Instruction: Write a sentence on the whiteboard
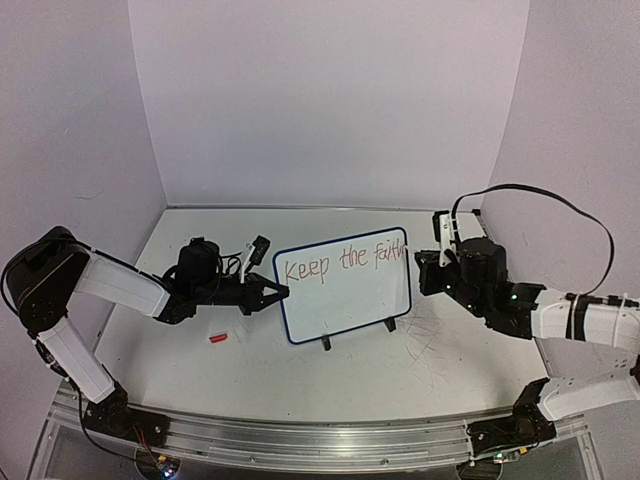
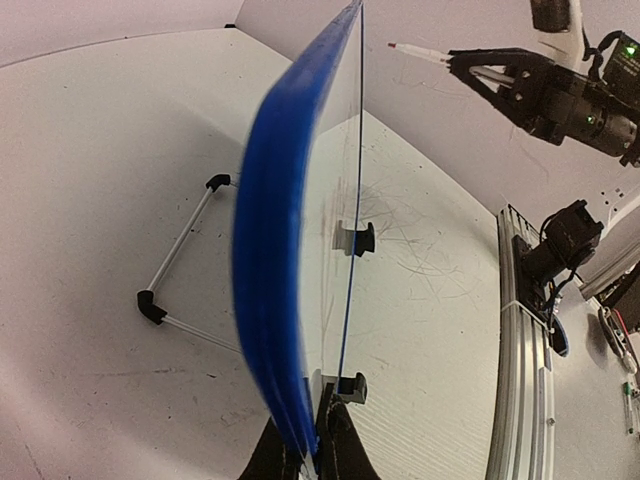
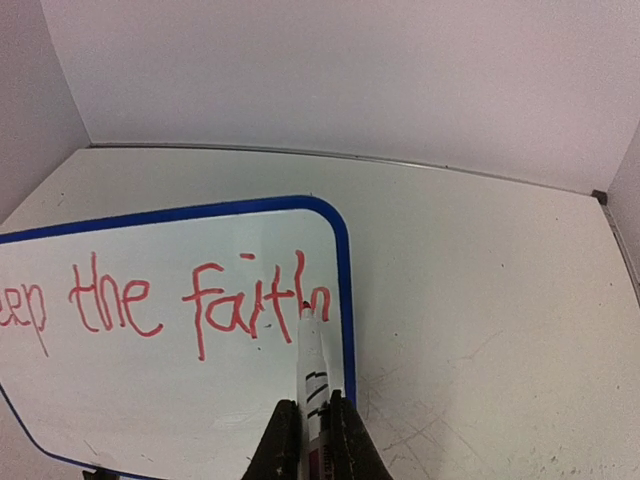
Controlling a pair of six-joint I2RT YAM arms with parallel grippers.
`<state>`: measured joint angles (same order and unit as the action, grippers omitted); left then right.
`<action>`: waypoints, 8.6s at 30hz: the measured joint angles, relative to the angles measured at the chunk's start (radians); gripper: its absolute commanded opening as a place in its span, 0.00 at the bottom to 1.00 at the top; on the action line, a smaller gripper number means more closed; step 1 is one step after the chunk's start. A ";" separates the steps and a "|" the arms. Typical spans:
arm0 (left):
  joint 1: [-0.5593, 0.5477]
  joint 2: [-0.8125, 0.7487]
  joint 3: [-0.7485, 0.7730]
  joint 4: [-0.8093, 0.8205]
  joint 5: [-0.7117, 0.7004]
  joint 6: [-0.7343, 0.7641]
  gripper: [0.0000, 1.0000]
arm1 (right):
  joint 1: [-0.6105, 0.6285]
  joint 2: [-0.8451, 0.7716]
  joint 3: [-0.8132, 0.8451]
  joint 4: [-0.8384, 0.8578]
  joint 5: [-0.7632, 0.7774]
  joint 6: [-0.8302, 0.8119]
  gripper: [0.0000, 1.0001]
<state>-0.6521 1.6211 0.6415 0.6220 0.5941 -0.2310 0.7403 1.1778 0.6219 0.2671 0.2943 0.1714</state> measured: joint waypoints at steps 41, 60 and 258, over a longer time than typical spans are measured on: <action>-0.007 0.011 0.026 -0.021 -0.007 -0.006 0.00 | 0.289 0.254 0.085 0.183 -0.363 -0.224 0.00; -0.009 0.012 0.026 -0.021 -0.011 -0.006 0.00 | 0.348 0.322 0.109 0.244 -0.165 -0.237 0.00; -0.011 -0.003 0.025 -0.047 -0.023 0.006 0.00 | 0.371 0.476 0.203 0.202 -0.051 -0.117 0.00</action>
<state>-0.6632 1.6176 0.6662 0.5751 0.5709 -0.2249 1.1114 1.6535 0.8253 0.4690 0.2436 0.0545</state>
